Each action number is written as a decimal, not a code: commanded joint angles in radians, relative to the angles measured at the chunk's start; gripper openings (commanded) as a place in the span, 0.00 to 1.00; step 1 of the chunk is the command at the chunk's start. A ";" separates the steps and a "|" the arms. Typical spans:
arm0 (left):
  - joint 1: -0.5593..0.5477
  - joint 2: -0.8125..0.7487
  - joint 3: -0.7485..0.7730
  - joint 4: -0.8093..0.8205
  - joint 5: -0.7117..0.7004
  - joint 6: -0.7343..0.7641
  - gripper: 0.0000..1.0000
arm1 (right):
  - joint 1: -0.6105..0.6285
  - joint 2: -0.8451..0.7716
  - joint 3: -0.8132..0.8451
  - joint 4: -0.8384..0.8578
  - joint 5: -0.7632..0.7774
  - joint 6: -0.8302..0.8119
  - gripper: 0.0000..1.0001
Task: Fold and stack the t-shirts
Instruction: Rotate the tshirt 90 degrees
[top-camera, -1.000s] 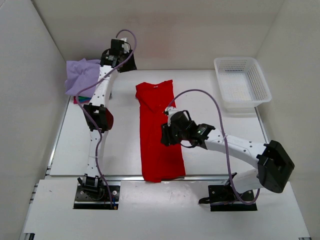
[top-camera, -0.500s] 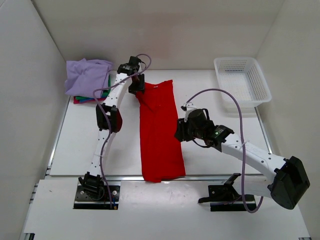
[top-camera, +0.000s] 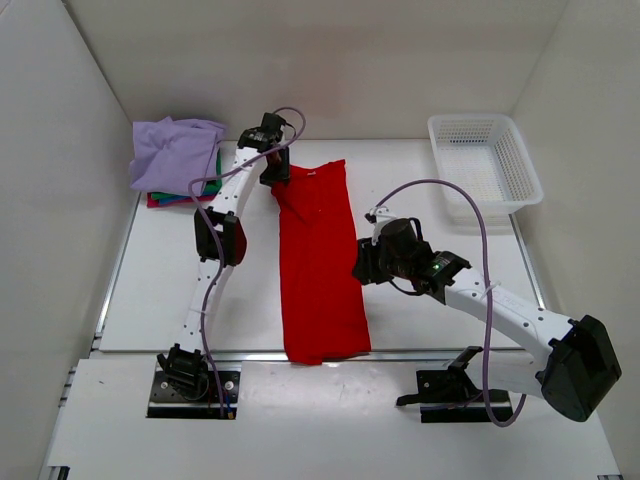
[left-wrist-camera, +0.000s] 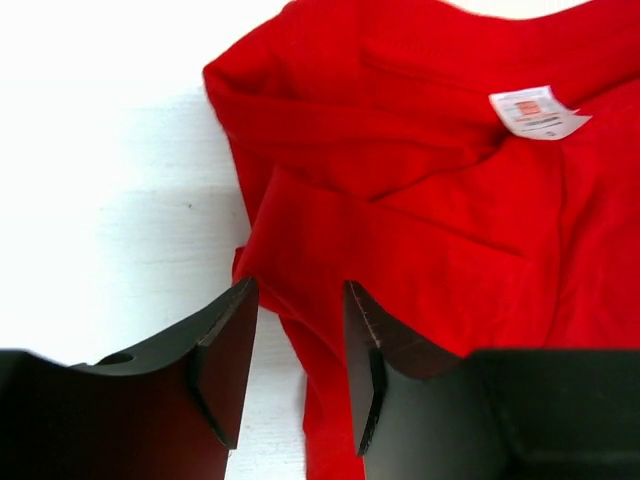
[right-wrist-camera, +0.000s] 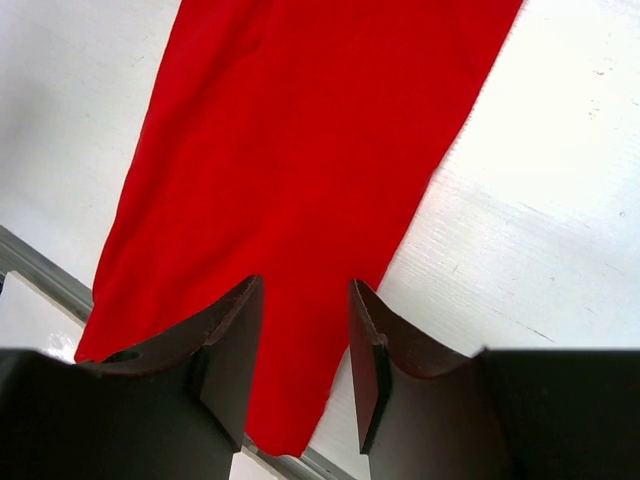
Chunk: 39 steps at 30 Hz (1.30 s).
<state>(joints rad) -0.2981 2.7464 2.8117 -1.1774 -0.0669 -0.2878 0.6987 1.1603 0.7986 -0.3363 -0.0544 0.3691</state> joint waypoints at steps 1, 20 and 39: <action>-0.010 -0.014 0.028 0.047 -0.005 -0.010 0.50 | -0.004 -0.014 -0.002 0.039 -0.010 -0.013 0.36; -0.071 -0.063 0.028 0.079 0.044 0.032 0.00 | -0.044 -0.033 -0.027 0.048 -0.028 -0.006 0.36; -0.131 -0.034 0.023 0.079 0.124 0.009 0.00 | -0.065 -0.062 -0.048 0.039 -0.047 -0.008 0.35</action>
<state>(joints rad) -0.4561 2.7472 2.8117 -1.1061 0.0196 -0.2703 0.6399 1.1332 0.7528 -0.3206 -0.0956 0.3668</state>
